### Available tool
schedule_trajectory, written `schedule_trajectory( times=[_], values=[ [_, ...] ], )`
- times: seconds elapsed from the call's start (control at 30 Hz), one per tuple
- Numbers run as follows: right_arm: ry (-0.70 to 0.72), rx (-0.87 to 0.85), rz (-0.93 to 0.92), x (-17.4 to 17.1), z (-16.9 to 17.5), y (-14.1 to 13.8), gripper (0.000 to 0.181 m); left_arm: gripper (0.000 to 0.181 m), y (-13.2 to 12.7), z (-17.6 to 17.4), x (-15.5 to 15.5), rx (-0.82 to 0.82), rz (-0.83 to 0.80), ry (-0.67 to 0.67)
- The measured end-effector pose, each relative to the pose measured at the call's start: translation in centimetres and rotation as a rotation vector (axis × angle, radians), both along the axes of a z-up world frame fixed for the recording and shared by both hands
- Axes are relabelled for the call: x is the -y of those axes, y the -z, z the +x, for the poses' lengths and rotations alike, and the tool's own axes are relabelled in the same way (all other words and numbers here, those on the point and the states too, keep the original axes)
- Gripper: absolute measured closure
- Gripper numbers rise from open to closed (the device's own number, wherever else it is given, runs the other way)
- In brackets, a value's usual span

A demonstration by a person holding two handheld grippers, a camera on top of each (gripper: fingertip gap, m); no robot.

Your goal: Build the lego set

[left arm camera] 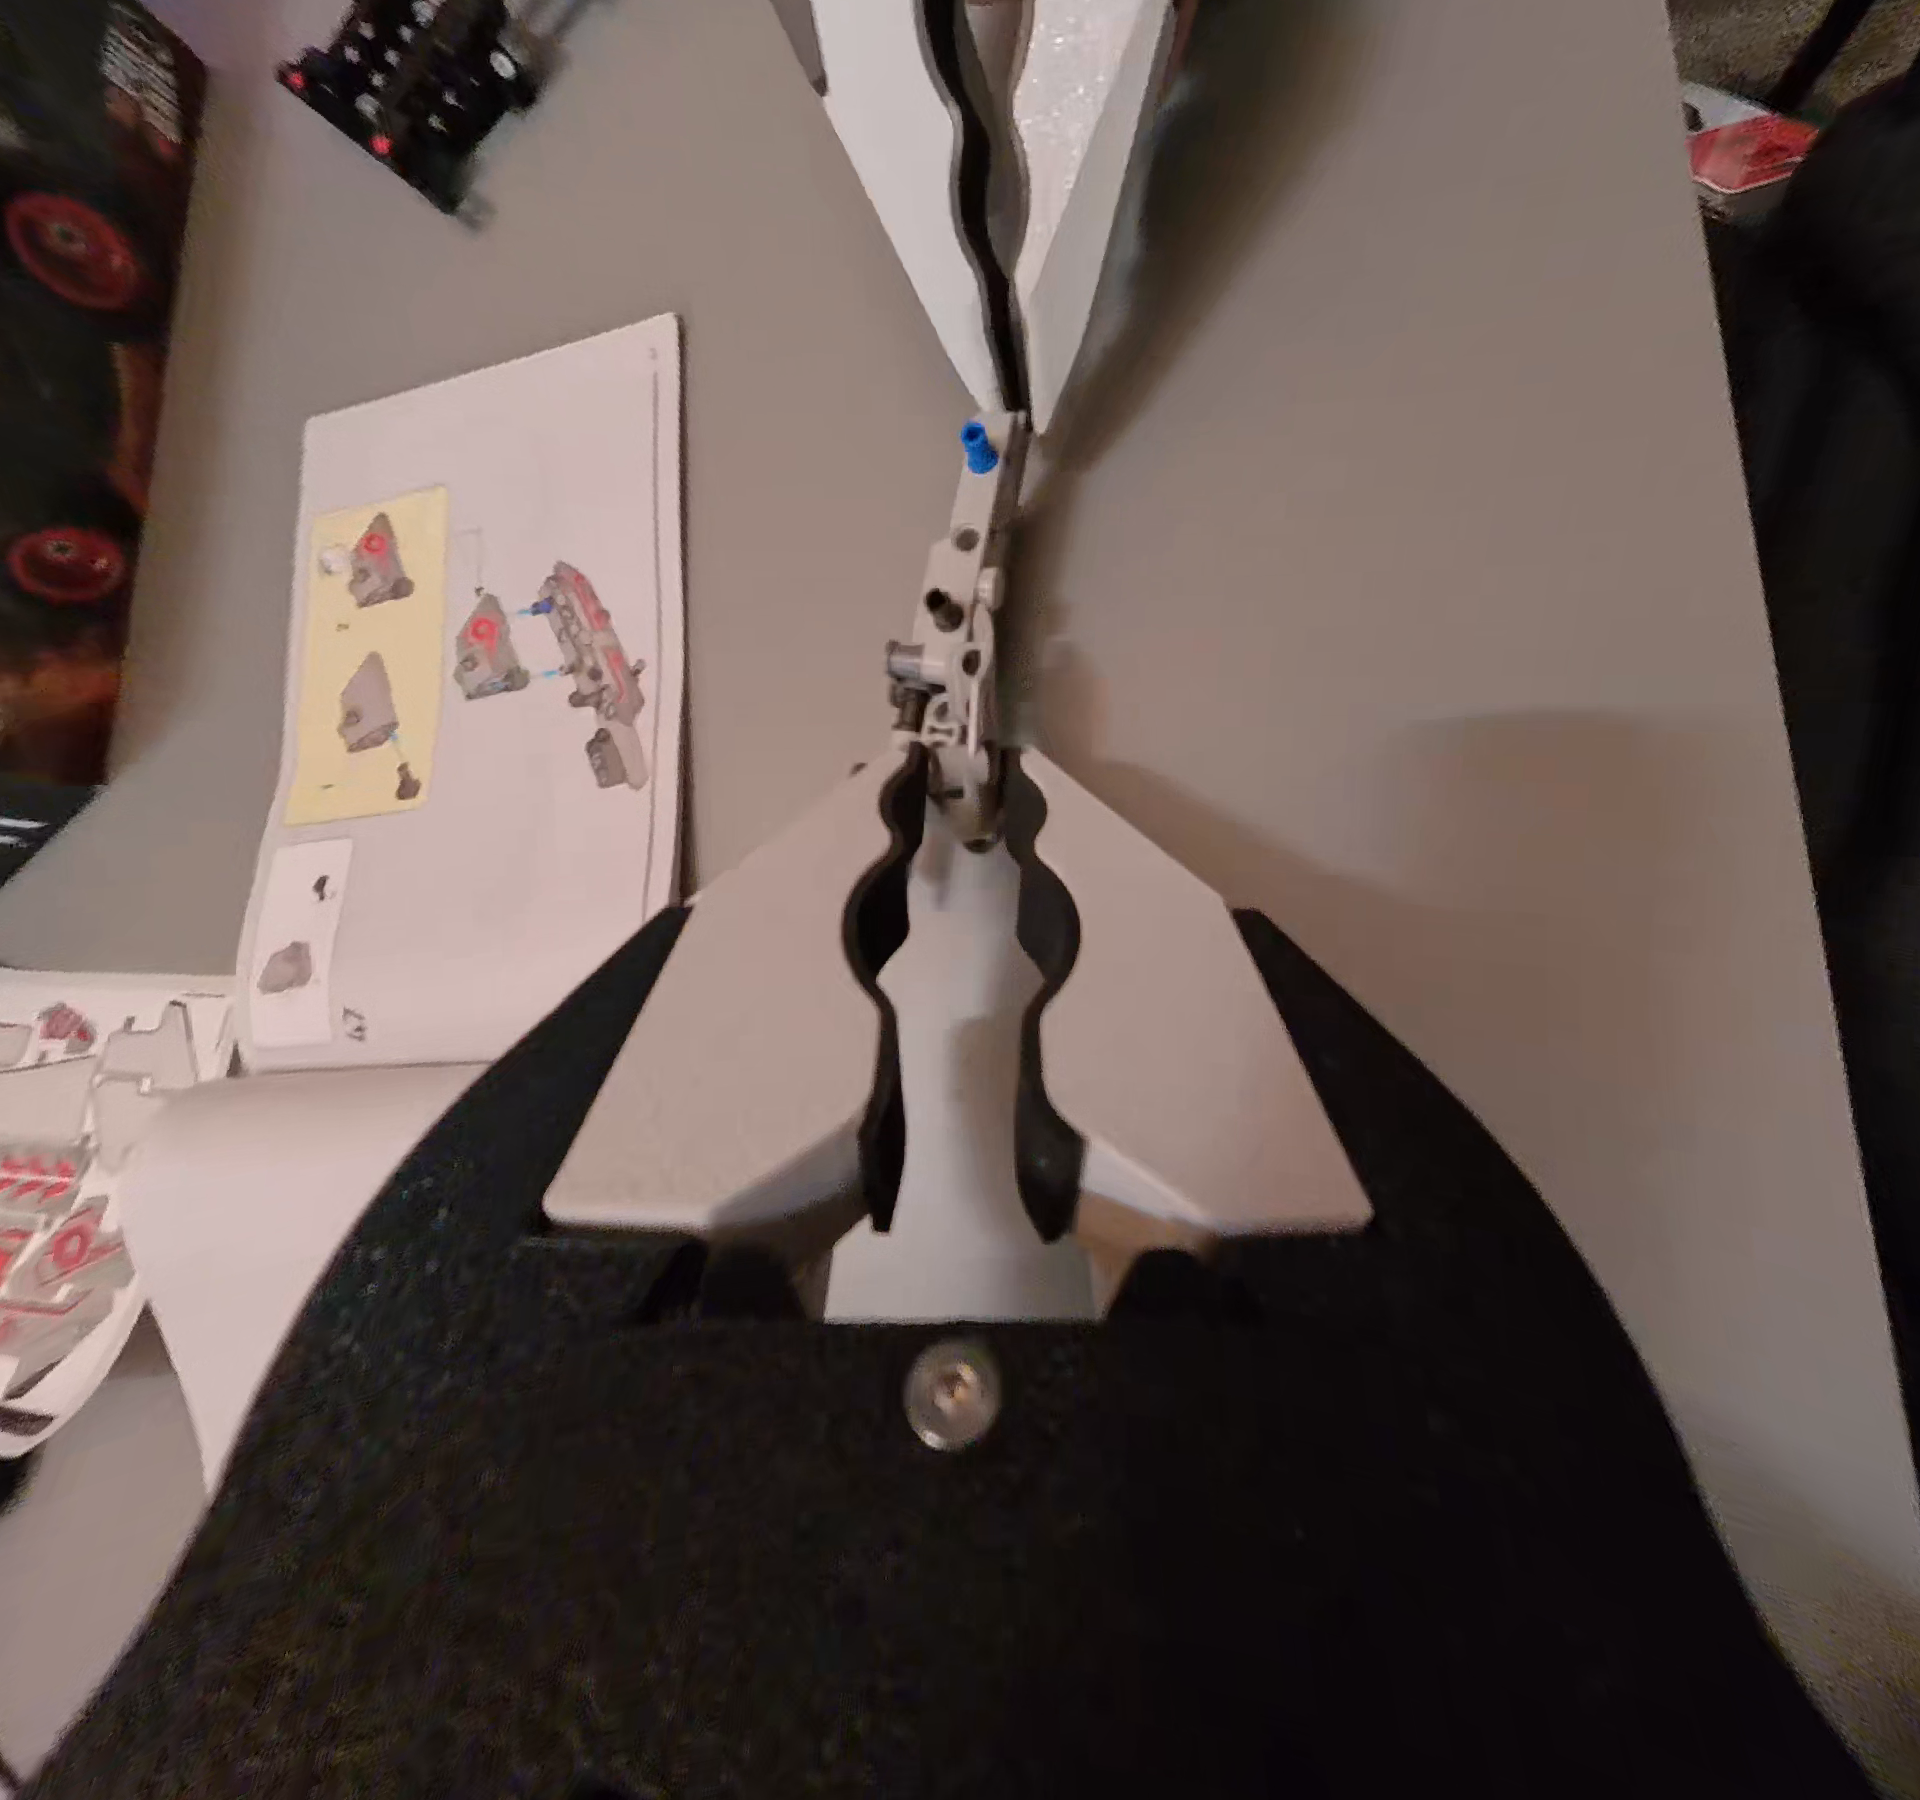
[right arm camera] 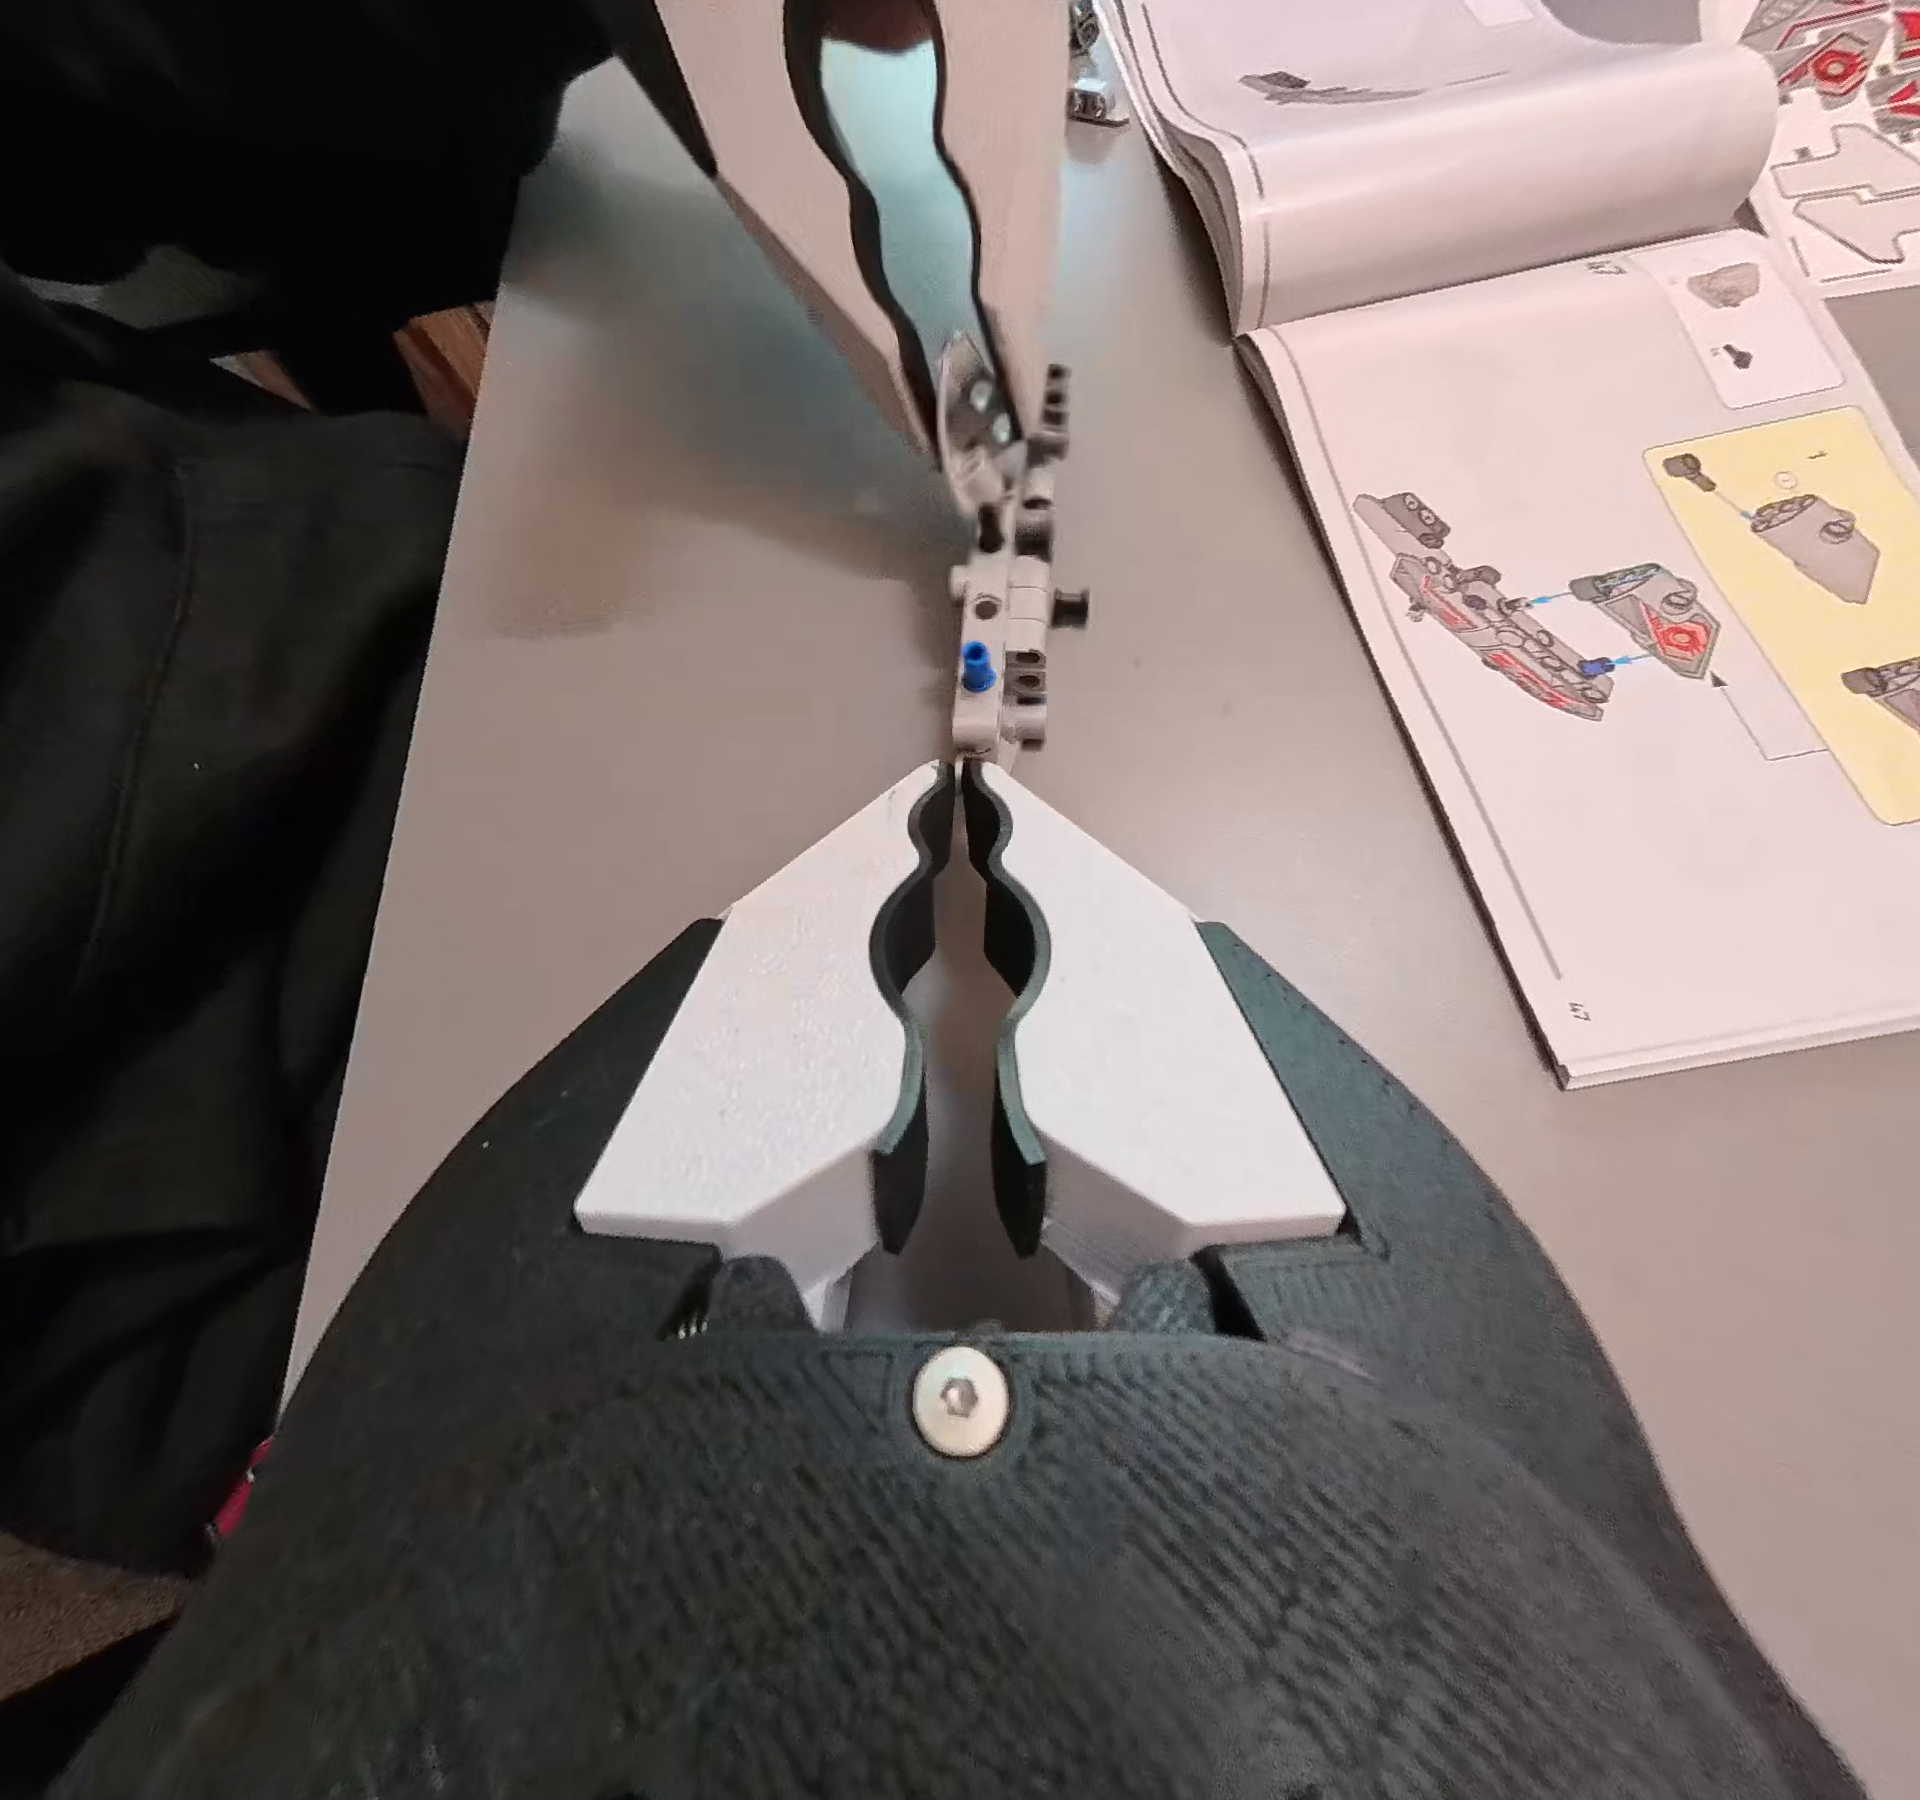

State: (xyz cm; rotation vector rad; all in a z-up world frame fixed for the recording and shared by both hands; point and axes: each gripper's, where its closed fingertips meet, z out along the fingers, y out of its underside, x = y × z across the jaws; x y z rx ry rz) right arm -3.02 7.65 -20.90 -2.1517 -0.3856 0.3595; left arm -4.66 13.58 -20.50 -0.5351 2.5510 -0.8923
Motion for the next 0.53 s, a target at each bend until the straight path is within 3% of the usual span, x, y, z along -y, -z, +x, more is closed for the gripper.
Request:
schedule_trajectory(
  times=[0.03,0.3,0.37,0.43,0.53],
  values=[
    [0.009,-0.002,0.001,-0.1,0.1,0.0,0.181,0.169,0.2,0.1,0.0,-0.015,0.014,-0.003],
    [0.030,0.103,-0.003,-0.9,0.9,0.7,0.166,0.169,0.2,1.2,0.3,-0.045,-0.049,0.001],
    [0.041,0.116,0.017,-1.4,1.0,0.5,0.155,0.169,0.2,1.4,0.5,-0.059,-0.066,0.006],
    [0.046,0.122,0.033,-1.9,1.0,0.3,0.155,0.169,0.3,1.5,0.7,-0.059,-0.074,0.007],
    [0.084,0.127,0.005,-2.3,1.6,0.7,0.174,0.169,0.3,1.7,0.8,-0.056,-0.089,0.001]
  ],
)
